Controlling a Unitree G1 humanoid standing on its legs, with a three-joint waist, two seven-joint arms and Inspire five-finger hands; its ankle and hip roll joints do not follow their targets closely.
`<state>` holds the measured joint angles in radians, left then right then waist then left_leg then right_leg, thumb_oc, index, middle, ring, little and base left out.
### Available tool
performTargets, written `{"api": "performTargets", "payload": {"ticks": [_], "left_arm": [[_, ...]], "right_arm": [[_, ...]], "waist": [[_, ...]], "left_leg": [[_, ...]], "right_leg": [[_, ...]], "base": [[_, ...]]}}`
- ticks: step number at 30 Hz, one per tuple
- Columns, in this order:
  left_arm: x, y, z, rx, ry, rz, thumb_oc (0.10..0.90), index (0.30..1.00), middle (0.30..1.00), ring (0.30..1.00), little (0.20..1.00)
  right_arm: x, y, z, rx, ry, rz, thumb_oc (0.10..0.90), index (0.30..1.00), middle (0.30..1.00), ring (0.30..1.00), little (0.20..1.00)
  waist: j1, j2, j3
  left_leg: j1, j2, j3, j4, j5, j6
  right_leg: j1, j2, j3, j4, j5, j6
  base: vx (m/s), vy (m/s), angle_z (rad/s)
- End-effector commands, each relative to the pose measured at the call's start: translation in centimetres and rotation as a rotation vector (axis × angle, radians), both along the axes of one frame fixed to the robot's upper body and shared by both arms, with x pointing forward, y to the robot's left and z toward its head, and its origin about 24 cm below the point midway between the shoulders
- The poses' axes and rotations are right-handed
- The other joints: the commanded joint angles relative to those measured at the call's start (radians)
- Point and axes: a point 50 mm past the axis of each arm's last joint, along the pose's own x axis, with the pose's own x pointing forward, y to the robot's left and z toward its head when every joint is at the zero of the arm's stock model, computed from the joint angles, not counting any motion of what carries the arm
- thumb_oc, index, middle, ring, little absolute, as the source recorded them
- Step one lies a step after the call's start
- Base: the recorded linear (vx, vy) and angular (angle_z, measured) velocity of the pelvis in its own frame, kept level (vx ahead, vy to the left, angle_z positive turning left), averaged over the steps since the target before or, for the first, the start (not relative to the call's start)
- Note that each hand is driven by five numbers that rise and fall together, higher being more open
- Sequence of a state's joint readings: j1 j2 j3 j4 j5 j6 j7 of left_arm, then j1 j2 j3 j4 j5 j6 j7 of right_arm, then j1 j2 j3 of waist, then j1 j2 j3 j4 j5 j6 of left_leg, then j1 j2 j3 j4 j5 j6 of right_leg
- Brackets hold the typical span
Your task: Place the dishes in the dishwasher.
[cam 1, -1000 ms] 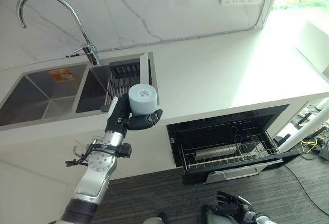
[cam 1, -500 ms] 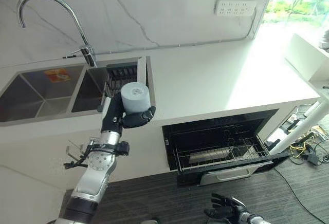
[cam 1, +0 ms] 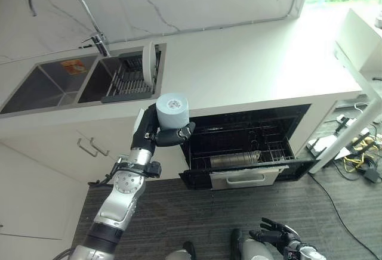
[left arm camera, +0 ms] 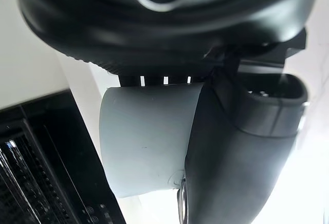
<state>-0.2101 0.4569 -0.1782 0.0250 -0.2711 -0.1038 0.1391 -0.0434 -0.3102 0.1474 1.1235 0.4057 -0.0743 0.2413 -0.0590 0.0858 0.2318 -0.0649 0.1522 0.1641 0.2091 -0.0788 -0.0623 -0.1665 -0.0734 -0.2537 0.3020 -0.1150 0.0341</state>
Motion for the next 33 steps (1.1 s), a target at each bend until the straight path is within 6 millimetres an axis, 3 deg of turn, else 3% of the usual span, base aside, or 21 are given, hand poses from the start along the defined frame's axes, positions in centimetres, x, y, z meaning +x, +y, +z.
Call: {"api": "performTargets", "payload": {"ticks": [1, 9, 15, 20, 21, 26, 30, 33], "left_arm": [[0.0, 0.9, 6.1, -0.027, -0.297, -0.006, 0.400, 0.300, 0.300, 0.300, 0.300], [0.1, 1.4, 5.5, -0.015, -0.281, 0.028, 0.400, 0.300, 0.300, 0.300, 0.300], [0.2, 1.7, 4.7, -0.017, -0.263, 0.037, 0.400, 0.300, 0.300, 0.300, 0.300], [0.0, 1.7, 4.0, -0.023, -0.254, 0.023, 0.400, 0.300, 0.300, 0.300, 0.300], [0.0, 1.6, 3.7, -0.030, -0.253, 0.026, 0.400, 0.300, 0.300, 0.300, 0.300], [0.0, 1.3, 2.7, -0.031, -0.245, 0.043, 0.400, 0.300, 0.300, 0.300, 0.300], [0.2, 1.1, 1.7, 0.004, -0.240, 0.098, 0.400, 0.300, 0.300, 0.300, 0.300], [0.1, 1.7, 1.3, 0.002, -0.257, 0.200, 0.400, 0.300, 0.300, 0.300, 0.300]], "right_arm": [[0.9, 1.9, 0.4, 0.087, -0.105, 0.036, 0.800, 0.900, 0.900, 0.900, 0.900], [2.4, 3.2, 2.3, 0.247, -0.261, 0.012, 0.800, 0.900, 0.900, 0.900, 0.900], [1.8, 4.0, 3.6, 0.344, -0.307, 0.107, 0.800, 0.900, 0.900, 0.900, 0.900], [2.5, 4.0, 6.1, 0.422, -0.416, 0.194, 0.800, 0.900, 0.900, 0.900, 0.900], [2.9, 4.1, 7.5, 0.456, -0.455, 0.303, 0.800, 0.900, 0.900, 0.900, 0.900], [4.0, 4.3, 11.6, 0.561, -0.600, 0.488, 0.800, 0.900, 0.900, 0.900, 0.900], [5.8, 3.7, 17.3, 0.592, -0.881, 0.527, 0.800, 0.900, 0.900, 0.900, 0.900], [6.7, 3.1, 20.5, 0.499, -1.061, 0.486, 0.800, 0.900, 0.900, 0.900, 0.900]], "waist": [[-0.010, -0.016, -0.100], [-0.042, -0.045, -0.107], [-0.080, -0.070, -0.105], [-0.112, -0.097, -0.103], [-0.127, -0.106, -0.103], [-0.157, -0.124, -0.108], [-0.195, -0.127, -0.109], [-0.218, -0.123, -0.111]], "left_leg": [[-0.028, -0.008, -0.008, 0.091, -0.122, -0.010], [-0.016, 0.001, 0.022, 0.091, -0.130, -0.003], [-0.001, 0.008, 0.059, 0.091, -0.135, 0.002], [0.035, 0.005, 0.104, 0.091, -0.148, 0.009], [0.051, 0.000, 0.125, 0.091, -0.153, 0.013], [0.079, -0.016, 0.167, 0.091, -0.167, 0.026], [0.104, -0.027, 0.201, 0.091, -0.182, 0.036], [0.124, -0.031, 0.232, 0.091, -0.196, 0.044]], "right_leg": [[0.150, -0.090, 0.042, -0.002, -0.117, 0.078], [0.137, -0.094, 0.057, -0.002, -0.107, 0.093], [0.117, -0.102, 0.077, -0.002, -0.091, 0.106], [0.092, -0.117, 0.114, -0.002, -0.062, 0.129], [0.075, -0.119, 0.138, -0.002, -0.045, 0.139], [0.038, -0.115, 0.199, -0.002, -0.015, 0.155], [0.010, -0.101, 0.260, -0.002, 0.005, 0.163], [-0.005, -0.100, 0.283, -0.002, 0.016, 0.166]], "base": [[0.00, 0.000, 0.00], [-0.02, 0.001, 0.01], [-0.04, -0.019, -0.19], [-0.02, -0.016, -0.32], [-0.02, 0.003, -0.56], [-0.01, 0.010, -0.70], [-0.02, 0.046, -0.96], [0.00, 0.082, -0.74]]}}
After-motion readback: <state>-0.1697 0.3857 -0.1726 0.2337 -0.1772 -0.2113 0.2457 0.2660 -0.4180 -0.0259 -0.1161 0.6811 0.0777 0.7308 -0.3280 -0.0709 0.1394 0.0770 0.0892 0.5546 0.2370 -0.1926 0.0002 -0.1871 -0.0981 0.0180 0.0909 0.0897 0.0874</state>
